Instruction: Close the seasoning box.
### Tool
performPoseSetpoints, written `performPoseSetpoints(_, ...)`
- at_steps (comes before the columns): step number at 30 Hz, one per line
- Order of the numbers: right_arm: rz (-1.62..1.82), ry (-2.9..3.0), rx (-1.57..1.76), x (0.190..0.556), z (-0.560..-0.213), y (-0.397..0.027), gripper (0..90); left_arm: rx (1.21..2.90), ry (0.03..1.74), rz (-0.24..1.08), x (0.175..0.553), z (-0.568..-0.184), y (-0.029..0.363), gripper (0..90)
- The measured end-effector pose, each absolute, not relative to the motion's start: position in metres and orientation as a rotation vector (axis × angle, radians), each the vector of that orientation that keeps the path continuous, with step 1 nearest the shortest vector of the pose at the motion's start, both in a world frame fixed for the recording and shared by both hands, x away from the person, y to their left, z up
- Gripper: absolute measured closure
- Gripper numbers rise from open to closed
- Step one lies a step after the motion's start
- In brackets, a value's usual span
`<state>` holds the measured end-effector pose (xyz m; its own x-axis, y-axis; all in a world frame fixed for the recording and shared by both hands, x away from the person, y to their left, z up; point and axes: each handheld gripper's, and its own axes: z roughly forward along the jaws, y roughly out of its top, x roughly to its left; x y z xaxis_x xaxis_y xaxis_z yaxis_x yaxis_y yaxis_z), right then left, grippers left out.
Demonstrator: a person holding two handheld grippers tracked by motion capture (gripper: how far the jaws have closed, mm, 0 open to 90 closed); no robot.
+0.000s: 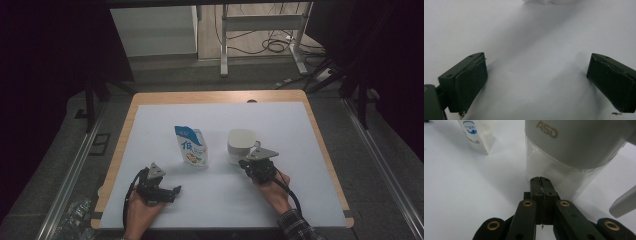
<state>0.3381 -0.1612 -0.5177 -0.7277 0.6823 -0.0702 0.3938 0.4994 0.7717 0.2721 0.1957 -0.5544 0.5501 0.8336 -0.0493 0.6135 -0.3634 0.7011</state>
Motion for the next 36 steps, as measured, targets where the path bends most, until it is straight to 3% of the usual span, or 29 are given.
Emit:
performPoseSetpoints(30, 1.051, 2.374, 0.909, 0.344, -0.5199, -0.1604, 88.5, 2.103, 1.16, 0.414, 0.2721, -0.5544, 0.1957, 3.2)
performPoseSetpoints(36, 1.047, 2.382, 0.897, 0.3402, -0.5186, -0.1592, 76.0, 2.103, 1.16, 0.414, 0.2721, -0.5544, 0.1957, 3.2)
